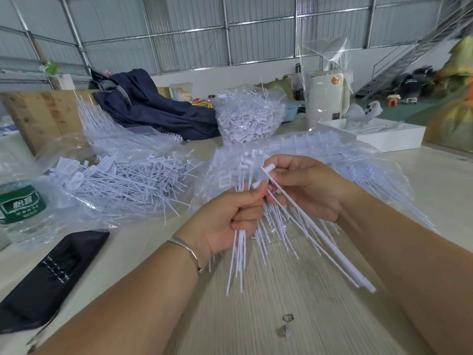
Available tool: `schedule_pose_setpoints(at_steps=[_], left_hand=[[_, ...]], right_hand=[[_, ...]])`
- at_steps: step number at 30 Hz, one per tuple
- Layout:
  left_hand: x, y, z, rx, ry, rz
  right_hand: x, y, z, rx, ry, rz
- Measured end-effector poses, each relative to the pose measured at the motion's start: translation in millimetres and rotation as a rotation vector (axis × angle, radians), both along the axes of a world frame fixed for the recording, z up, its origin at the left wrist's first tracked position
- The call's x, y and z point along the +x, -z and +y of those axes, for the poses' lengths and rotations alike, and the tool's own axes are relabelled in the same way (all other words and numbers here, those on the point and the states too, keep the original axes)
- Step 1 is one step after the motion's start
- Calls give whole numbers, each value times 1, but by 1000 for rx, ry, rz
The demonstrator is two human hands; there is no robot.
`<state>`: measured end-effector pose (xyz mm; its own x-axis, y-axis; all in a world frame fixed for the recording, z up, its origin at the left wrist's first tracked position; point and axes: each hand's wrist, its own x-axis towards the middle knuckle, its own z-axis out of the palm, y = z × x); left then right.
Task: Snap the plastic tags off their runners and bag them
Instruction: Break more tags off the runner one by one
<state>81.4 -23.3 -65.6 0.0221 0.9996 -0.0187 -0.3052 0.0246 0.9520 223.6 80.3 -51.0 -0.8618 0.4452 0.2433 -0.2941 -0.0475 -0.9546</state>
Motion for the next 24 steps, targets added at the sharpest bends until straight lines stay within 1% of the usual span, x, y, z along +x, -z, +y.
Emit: schedule_pose_setpoints(at_steps=[2, 5, 10, 13, 16, 18, 21, 24], left_hand=[[0, -1, 0, 3, -13, 35], [-3, -2, 0, -4, -24, 32], [-6, -2, 3, -36, -97, 36], [-12, 0, 6, -29, -214, 53], [-17, 0, 7, 14, -346, 182], [-19, 1, 8, 15, -419, 223], [-20, 3, 9, -7, -486, 268], [-19, 4, 8, -25, -448, 275]], right_hand=[[-1, -3, -2, 9, 33, -11], [-2, -1, -2, 37, 125, -38], [1, -2, 1, 178, 332, -108], [3, -3, 5, 363, 494, -118], [1, 1, 5, 569, 600, -154], [-2, 3, 3, 655, 631, -180], [-5, 3, -1, 700, 639, -201], [-5, 3, -5, 670, 585, -256]])
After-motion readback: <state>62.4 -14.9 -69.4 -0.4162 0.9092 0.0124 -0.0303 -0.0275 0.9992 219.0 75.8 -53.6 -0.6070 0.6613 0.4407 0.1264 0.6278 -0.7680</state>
